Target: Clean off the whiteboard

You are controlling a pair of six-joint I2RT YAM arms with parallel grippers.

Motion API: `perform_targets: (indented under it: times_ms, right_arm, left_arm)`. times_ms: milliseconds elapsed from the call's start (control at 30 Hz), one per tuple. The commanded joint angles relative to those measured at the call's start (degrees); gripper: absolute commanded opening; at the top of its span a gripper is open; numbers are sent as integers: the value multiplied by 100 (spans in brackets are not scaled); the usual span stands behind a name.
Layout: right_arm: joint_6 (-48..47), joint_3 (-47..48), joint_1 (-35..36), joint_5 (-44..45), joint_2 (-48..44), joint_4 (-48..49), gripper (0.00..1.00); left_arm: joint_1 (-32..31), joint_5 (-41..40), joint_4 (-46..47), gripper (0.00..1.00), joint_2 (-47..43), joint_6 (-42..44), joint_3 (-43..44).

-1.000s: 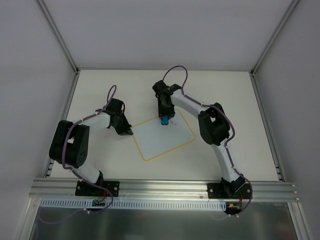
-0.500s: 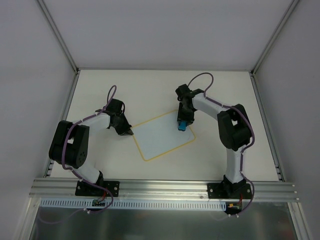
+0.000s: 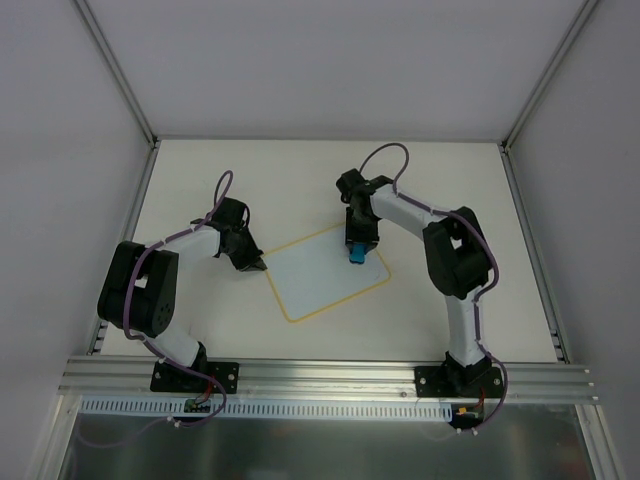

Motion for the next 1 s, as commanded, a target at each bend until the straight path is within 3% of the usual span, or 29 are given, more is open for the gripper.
perform_targets:
  times_ms: [0, 200, 467, 700, 967]
  right_arm:
    - [13, 235, 300, -248, 413, -131, 0]
    - [110, -9, 230, -205, 396, -122, 0]
    - [154, -1897, -376, -56, -587, 378, 0]
    - [461, -2936, -526, 138, -1414, 598, 0]
    - [629, -3315, -474, 86, -1766, 783, 0]
  left_arm:
    - [-33, -283, -592, 0, 30, 69, -228]
    - [-24, -292, -601, 0, 57, 52, -220]
    - [-33, -345, -601, 0, 74, 16, -228]
    - [-33, -362, -610, 0, 57, -10, -237]
    - [-33, -345, -601, 0, 39, -45, -237]
